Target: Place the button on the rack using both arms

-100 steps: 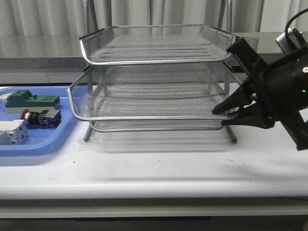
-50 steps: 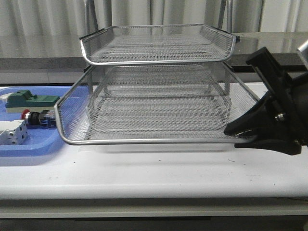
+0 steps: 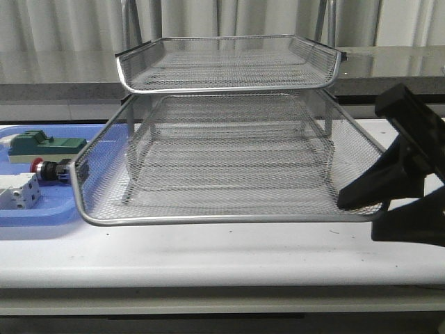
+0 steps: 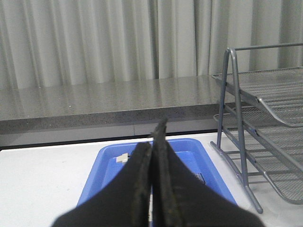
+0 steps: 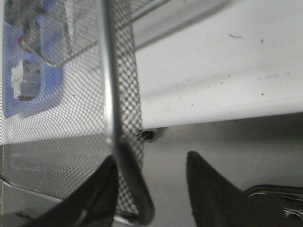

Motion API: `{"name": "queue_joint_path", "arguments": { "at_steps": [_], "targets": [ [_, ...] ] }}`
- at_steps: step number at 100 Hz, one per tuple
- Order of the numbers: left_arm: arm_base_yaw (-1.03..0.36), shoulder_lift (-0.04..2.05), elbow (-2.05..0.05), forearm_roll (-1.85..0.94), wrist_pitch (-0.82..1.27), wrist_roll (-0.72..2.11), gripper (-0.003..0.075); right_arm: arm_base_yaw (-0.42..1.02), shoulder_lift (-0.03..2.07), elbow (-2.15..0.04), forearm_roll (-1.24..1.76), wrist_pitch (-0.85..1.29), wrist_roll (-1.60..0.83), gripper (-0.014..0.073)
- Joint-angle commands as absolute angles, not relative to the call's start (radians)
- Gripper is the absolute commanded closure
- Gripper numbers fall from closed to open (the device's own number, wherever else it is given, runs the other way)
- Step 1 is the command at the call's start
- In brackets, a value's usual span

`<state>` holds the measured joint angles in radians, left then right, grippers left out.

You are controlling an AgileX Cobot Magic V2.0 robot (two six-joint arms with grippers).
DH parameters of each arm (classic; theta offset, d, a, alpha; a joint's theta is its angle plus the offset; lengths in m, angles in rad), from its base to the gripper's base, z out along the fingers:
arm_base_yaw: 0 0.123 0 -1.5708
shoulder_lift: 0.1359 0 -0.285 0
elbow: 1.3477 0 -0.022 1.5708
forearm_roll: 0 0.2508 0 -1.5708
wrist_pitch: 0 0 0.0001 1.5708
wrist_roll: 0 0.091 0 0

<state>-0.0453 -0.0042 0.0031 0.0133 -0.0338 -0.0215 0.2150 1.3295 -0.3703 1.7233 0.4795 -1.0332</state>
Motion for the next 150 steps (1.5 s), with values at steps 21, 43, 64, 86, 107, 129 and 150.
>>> {"name": "queue_joint_path", "arguments": {
  "at_steps": [21, 43, 64, 86, 107, 129, 150],
  "targets": [
    [-0.044, -0.036, 0.036, 0.012, -0.113, -0.028, 0.0741, 0.215, 1.211, -0.376, 1.59, 0.521, -1.042, 0.0067],
    [-0.044, -0.036, 0.036, 0.012, -0.113, -0.028, 0.0741, 0.213, 1.121, -0.376, 1.378, 0.521, -0.901, 0.0067],
    [-0.044, -0.036, 0.036, 0.012, -0.113, -0.028, 0.0741, 0.158, 1.0, -0.389, 1.045, 0.548, -0.663, 0.0067],
    [-0.044, -0.036, 0.036, 0.012, -0.113, -0.028, 0.0741, 0.042, 0.83, -0.485, 0.651, 0.687, -0.423, 0.0067],
    [-0.044, -0.036, 0.036, 0.012, -0.113, -0.028, 0.0741, -0.011, 0.66, -0.602, 0.405, 0.787, -0.347, 0.0067],
    [-0.044, -0.036, 0.036, 0.012, -0.113, -0.028, 0.0741, -0.011, 0.515, -0.66, 0.304, 0.837, -0.332, 0.0067],
    [-0.044, -0.036, 0.036, 0.012, -0.113, -0.028, 0.0741, -0.011, 0.376, -0.66, 0.198, 0.843, -0.317, 0.0067]
  ]
}}
